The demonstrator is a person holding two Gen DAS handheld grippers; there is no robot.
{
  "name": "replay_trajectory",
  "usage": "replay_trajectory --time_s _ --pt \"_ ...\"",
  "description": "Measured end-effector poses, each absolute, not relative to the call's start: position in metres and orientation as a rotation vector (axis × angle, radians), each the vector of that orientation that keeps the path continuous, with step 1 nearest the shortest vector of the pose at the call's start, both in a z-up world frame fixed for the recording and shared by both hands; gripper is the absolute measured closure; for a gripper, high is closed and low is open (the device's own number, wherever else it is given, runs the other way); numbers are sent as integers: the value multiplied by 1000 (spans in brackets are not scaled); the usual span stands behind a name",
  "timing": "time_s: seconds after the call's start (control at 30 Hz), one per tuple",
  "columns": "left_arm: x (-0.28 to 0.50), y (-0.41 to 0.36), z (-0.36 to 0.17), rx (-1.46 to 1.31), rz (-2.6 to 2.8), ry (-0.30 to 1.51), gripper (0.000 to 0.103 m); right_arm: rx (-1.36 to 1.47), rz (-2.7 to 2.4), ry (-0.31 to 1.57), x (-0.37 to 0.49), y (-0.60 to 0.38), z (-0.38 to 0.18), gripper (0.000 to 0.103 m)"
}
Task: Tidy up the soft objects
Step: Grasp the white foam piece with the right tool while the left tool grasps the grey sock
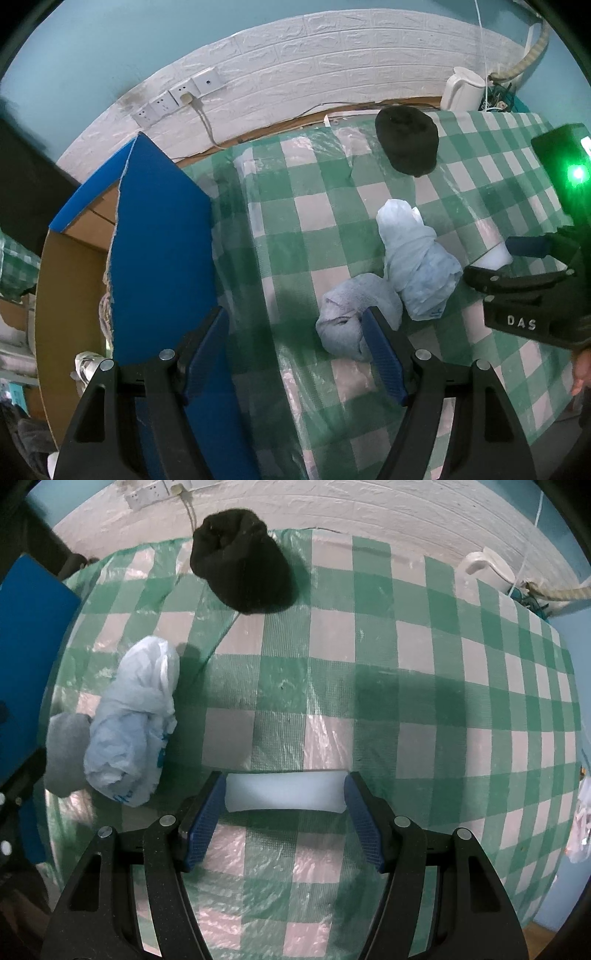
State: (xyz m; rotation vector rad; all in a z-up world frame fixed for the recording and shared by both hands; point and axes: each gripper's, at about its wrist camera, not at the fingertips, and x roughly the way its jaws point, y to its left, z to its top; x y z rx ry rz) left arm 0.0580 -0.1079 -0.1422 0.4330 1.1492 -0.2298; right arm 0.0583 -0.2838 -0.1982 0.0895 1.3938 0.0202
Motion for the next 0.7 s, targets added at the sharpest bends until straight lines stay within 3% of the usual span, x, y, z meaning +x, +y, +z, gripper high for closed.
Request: replay_trajectory --time_s 0.43,0.53,0.6,0.67,0.7 --pt "57 -119 -149 437 -270 1154 25 29 50 1370 54 -275 -202 42" --pt "57 -120 -150 437 -272 1156 25 16 62 1368 46 -267 -197 54" --pt "57 -120 -151 441 -272 1154 25 13 69 1368 44 -264 -196 72" --pt "56 -121 -151 446 -271 1152 25 11 67 1370 42 -264 -195 81" --pt "56 -121 -152 447 -271 1152 25 17 66 1372 42 -263 -194 82"
